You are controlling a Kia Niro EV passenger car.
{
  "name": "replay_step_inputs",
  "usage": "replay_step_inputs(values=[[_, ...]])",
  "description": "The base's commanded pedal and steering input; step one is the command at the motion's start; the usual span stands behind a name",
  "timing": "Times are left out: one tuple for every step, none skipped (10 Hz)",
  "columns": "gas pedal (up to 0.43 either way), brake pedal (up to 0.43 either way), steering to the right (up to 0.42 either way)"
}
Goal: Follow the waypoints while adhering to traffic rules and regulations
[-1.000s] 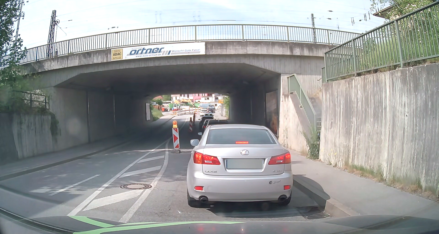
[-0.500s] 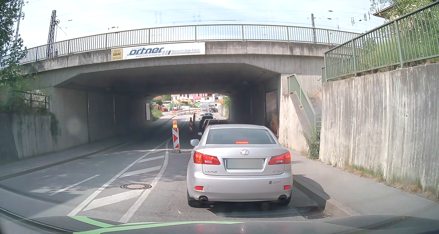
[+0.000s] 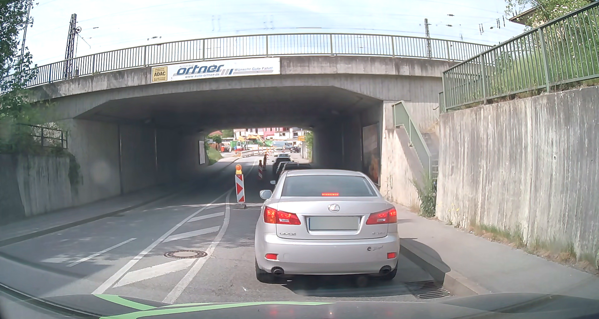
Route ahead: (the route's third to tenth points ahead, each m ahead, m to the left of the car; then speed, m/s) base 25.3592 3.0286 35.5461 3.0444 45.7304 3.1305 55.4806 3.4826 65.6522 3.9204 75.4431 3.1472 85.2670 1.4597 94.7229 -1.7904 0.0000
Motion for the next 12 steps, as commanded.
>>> replay_step_inputs(values=[[0.0, 0.341, -0.003], [0.0, 0.348, -0.003], [0.0, 0.341, -0.003], [0.0, 0.341, -0.003], [0.0, 0.341, -0.003], [0.0, 0.348, -0.002], [0.0, 0.341, -0.002], [0.0, 0.348, -0.003], [0.0, 0.341, -0.003], [0.0, 0.341, -0.003], [0.0, 0.341, -0.002], [0.0, 0.348, -0.002]])
